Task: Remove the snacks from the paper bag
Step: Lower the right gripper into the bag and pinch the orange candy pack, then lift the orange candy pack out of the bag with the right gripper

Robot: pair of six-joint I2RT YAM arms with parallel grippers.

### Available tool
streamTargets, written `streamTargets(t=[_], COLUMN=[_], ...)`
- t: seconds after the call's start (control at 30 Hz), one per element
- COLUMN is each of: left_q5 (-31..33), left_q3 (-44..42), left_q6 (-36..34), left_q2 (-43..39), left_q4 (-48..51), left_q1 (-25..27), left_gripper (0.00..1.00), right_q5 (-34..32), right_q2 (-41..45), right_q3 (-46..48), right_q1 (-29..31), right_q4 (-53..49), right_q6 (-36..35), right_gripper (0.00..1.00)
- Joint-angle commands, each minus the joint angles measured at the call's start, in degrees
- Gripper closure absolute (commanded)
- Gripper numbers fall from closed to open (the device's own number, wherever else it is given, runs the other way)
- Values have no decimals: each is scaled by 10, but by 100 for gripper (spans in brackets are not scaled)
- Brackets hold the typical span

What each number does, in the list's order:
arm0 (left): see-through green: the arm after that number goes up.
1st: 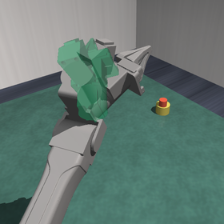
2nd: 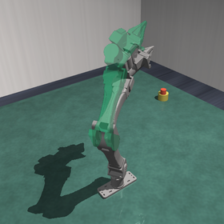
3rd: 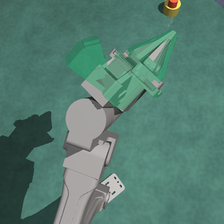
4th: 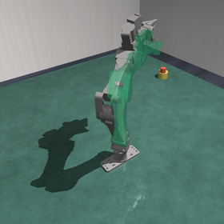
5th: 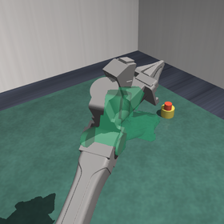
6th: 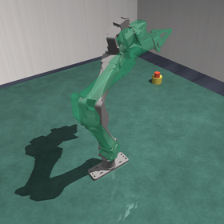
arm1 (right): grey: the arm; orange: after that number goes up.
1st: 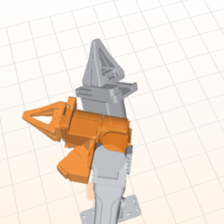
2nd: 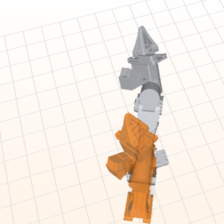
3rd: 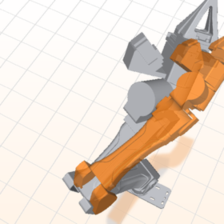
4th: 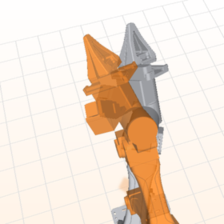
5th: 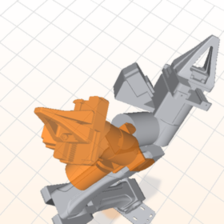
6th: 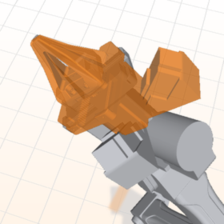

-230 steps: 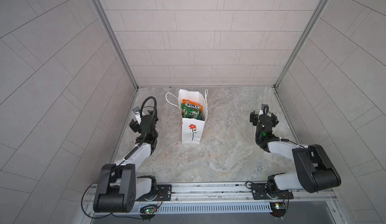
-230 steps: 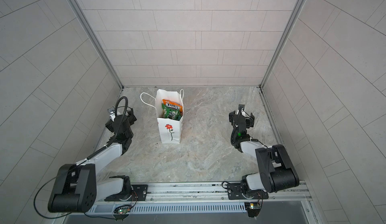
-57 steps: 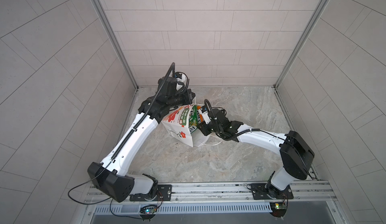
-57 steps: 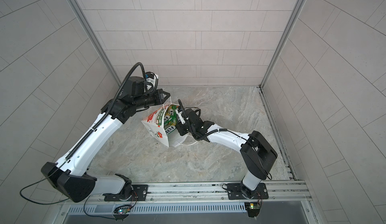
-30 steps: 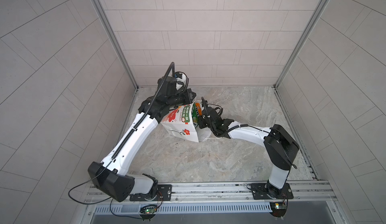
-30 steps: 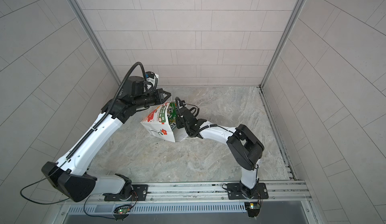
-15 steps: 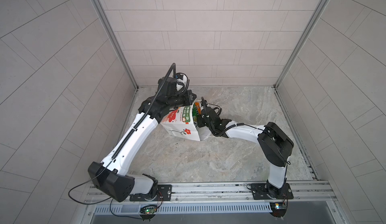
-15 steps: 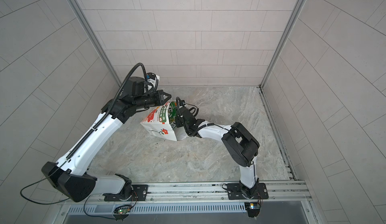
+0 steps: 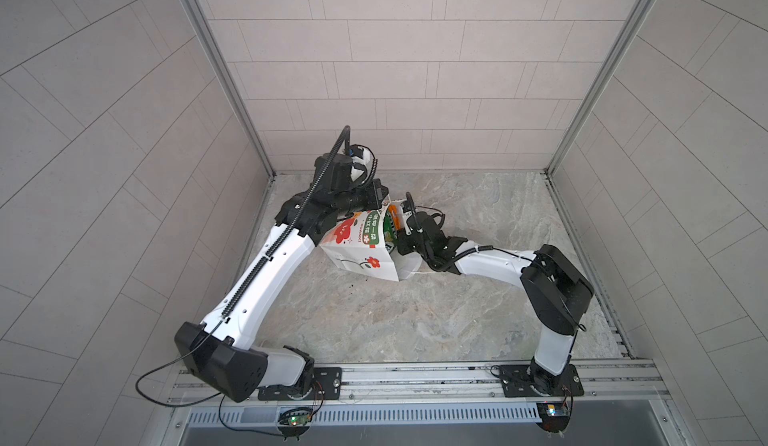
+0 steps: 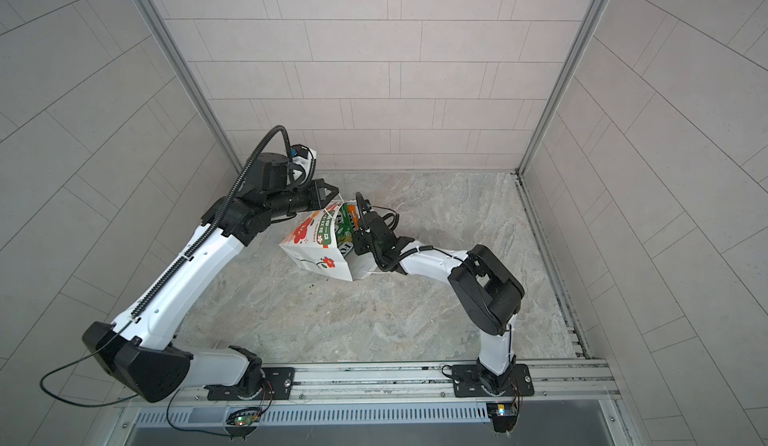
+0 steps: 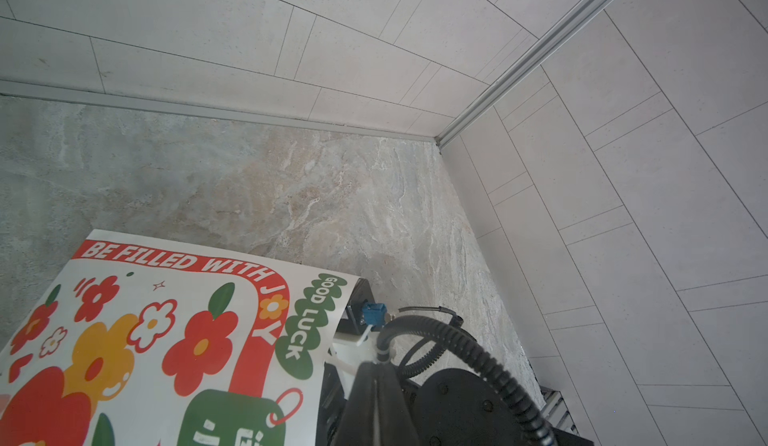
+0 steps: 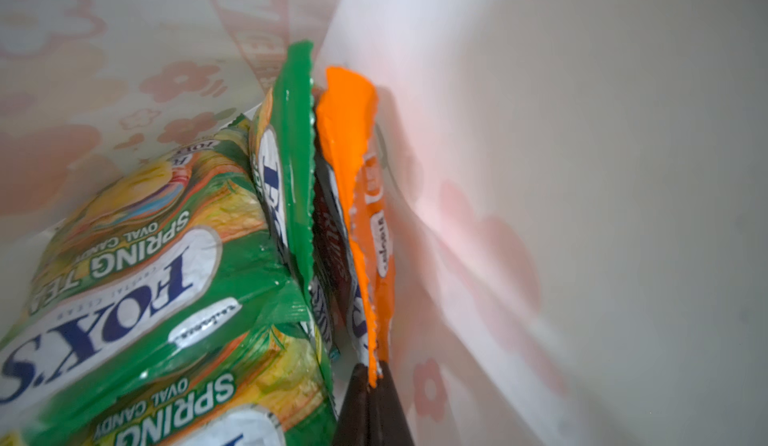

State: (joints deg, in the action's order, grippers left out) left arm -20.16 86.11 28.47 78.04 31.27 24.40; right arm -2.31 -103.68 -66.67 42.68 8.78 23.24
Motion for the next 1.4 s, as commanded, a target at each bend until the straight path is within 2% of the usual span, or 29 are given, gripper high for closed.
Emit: streamTargets(t=[0.0, 0.53, 0.83, 1.07, 1.37], left_q5=[25, 47, 4, -48, -76], left_q3=[7, 6, 3, 6, 6], left_q6=[-10, 10, 31, 44, 52], left_q2=[-21, -18, -14, -8, -5], left_q4=[4, -6, -37, -56, -65], left_q1=[0, 0, 1, 1, 2], left_gripper=[100, 100, 100, 100, 100], right_q5=[12, 135, 123, 92, 64], right_q2=[46, 163, 179, 161, 124], right_q3=[13, 93, 124, 122, 101], right_q1=[-4, -26, -25, -24, -25], right_q4=[-20, -66, -51, -15, -6], right_q6=[-20, -20, 12, 26, 31], right_gripper=[100, 100, 100, 88, 70])
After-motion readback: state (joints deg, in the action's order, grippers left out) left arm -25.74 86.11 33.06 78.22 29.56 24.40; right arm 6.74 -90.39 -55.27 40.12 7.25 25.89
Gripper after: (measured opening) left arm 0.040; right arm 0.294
